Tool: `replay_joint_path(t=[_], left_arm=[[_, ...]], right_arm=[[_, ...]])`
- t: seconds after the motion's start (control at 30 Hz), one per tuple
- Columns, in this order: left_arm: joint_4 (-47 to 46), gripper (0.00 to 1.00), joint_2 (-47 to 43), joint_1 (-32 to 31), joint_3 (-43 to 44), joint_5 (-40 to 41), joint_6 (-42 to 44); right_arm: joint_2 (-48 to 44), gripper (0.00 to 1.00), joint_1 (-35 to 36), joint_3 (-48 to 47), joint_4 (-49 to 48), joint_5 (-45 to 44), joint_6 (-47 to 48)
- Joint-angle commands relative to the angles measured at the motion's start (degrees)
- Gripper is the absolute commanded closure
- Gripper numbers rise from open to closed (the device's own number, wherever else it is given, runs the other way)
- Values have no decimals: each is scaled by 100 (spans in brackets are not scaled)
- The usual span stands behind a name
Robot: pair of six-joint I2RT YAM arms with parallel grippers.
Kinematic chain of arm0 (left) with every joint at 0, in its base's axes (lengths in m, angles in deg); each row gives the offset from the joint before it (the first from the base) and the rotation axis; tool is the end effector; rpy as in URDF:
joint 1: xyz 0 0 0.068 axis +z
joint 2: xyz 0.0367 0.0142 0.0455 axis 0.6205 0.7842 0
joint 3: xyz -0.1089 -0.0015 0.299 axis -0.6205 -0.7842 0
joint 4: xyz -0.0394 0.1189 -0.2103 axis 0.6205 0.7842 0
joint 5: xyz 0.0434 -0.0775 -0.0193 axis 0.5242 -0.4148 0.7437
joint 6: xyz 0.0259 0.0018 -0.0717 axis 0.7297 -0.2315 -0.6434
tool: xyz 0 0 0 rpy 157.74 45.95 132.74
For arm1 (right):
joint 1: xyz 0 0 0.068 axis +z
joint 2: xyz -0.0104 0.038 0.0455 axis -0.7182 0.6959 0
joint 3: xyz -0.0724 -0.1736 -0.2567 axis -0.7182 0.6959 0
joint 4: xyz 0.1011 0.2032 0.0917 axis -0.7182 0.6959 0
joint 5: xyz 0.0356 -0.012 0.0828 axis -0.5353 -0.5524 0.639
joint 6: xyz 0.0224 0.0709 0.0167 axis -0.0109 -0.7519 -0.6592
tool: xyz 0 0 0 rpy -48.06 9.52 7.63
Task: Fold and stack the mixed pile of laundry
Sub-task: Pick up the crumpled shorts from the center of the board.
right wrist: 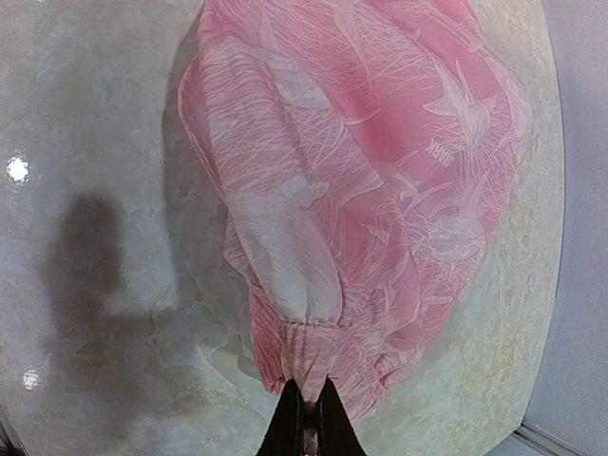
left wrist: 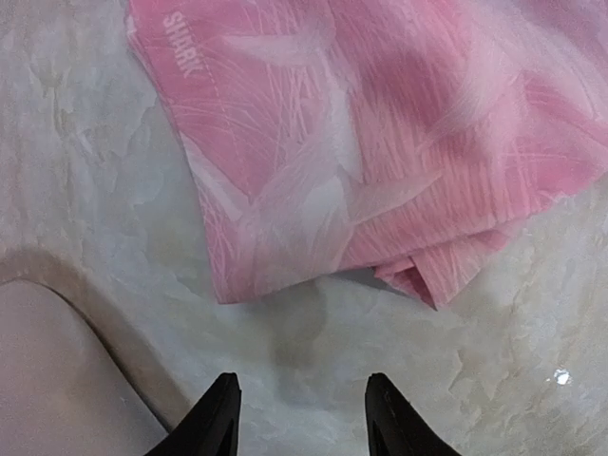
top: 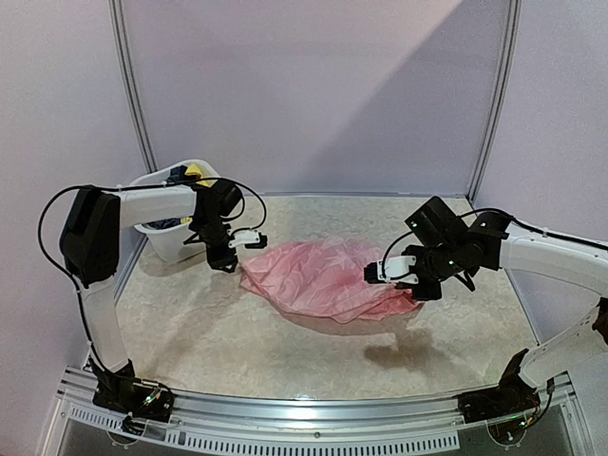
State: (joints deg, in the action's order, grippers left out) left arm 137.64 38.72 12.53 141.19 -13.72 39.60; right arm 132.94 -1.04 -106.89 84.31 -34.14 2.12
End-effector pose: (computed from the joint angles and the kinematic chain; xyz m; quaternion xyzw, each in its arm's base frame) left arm 0.3610 -0.1721 0.2078 0.5813 0.8057 0.0369 0.1073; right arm 0.1833 0.1774 0.2839 -0.6925 0.6731 -0.0324 0.2574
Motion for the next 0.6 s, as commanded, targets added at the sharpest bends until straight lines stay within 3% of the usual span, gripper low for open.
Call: replay_joint_path(t=[0.0,0.2,0.57], left_arm=[[-200,56,410,25,71,164,182],[-1265,52,383,-93,-357,594,439],[-2050,44,311,-296,-728,660,1006]], right_arm=[[35,100,-43,-152,54,130,-125],[105,100,-43,-162,97,155,-212],[245,100,-56,-307,191,227,-296]])
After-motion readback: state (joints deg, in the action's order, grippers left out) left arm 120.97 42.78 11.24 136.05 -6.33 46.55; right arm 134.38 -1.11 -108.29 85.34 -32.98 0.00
